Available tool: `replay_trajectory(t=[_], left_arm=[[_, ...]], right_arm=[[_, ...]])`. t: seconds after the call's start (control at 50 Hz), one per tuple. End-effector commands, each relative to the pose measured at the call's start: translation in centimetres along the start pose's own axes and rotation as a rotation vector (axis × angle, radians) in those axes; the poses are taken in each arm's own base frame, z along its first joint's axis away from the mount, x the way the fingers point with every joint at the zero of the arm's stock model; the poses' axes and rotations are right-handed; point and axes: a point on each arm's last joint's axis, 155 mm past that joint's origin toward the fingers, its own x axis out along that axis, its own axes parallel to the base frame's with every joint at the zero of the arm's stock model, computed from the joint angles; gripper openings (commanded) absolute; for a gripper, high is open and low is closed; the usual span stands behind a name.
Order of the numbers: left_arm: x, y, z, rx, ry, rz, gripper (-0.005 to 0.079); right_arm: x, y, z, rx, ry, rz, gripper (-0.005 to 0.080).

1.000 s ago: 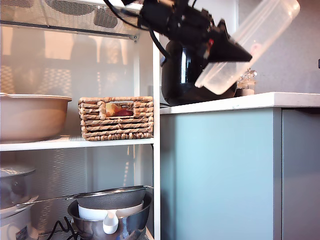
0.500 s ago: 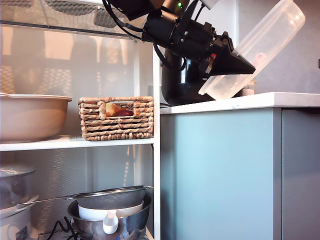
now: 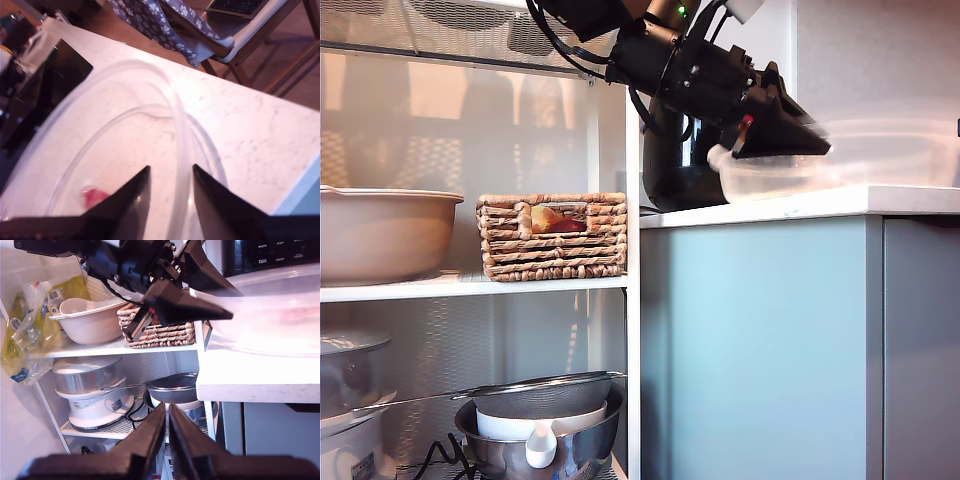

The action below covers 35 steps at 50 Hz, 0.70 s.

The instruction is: Pick up the plastic microwave lid from the shelf, then place it on the counter next to you

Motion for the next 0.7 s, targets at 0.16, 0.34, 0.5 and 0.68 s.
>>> replay_trajectory(t=[0.16, 0.34, 0.5, 0.68], left_arm=[[1.3, -0.4, -0.5, 0.061, -0.029, -0.003, 0.032], [1.0, 0.2, 0.5, 0.07, -0.042, 0.01, 0.038], [0.6, 0.6, 0.4, 0.071, -0.021, 0.023, 0.038], [-0.2, 0.4, -1.1, 0.038, 0.088, 0.018, 0.038]], right_arm=[[-0.1, 0.1, 0.8, -0.01, -0.02, -0.003, -0.0012], [-0.1, 0.1, 0.7, -0.009, -0.018, -0.003, -0.0012], [-0.1, 0.1, 0.8, -0.009, -0.019, -0.003, -0.0012], [-0.1, 0.1, 0.7, -0.009, -0.019, -0.003, -0.0012]])
